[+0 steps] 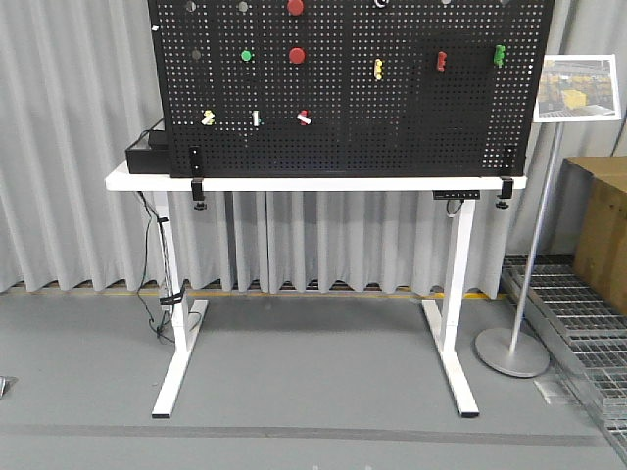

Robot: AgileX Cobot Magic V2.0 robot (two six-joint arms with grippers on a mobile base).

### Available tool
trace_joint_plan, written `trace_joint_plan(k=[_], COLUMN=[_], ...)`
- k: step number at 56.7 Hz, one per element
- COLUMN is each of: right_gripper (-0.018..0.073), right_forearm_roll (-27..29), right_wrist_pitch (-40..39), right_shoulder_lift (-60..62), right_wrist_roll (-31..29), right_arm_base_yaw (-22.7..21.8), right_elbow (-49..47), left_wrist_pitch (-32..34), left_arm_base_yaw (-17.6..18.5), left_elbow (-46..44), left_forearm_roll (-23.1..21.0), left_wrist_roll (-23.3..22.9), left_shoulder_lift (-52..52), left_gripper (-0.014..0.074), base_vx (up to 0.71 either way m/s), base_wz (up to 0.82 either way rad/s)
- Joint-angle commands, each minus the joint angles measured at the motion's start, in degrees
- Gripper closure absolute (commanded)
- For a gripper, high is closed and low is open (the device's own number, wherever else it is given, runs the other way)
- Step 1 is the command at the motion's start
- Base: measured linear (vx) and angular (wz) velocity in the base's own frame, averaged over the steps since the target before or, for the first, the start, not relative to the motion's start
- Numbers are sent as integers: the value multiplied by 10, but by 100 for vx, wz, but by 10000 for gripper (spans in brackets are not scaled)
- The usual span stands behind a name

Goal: Rotate knob clockwise with right arm
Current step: 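Drive the base forward toward the black pegboard on the white table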

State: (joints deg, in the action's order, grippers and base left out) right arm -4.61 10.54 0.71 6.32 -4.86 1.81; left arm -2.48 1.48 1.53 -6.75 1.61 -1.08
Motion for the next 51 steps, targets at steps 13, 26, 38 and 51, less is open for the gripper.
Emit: trace_joint_plan(k=[13, 26, 38, 51], right_gripper=[568, 568, 568, 568], right_forearm_roll=[-5, -5, -5, -5], right_wrist_pitch=[-48, -48, -48, -48], right_shoulder_lift=[7, 5, 5, 5], right_wrist_roll=[1, 1, 1, 1], right_arm_base_yaw=[-5, -5, -5, -5], right_elbow=[3, 3, 3, 3], left_wrist_pitch=[47, 47, 47, 47], left_arm_base_yaw=[-1, -1, -1, -1], left_elbow=[7, 7, 7, 7], left_forearm_roll=[-5, -5, -5, -5], left_wrist_roll=[-3, -3, -3, -3], left_shoulder_lift=[0, 0, 0, 0], left_gripper=[603, 603, 603, 603], base_vx=[20, 29, 34, 39], base_wz=[3, 6, -3, 1])
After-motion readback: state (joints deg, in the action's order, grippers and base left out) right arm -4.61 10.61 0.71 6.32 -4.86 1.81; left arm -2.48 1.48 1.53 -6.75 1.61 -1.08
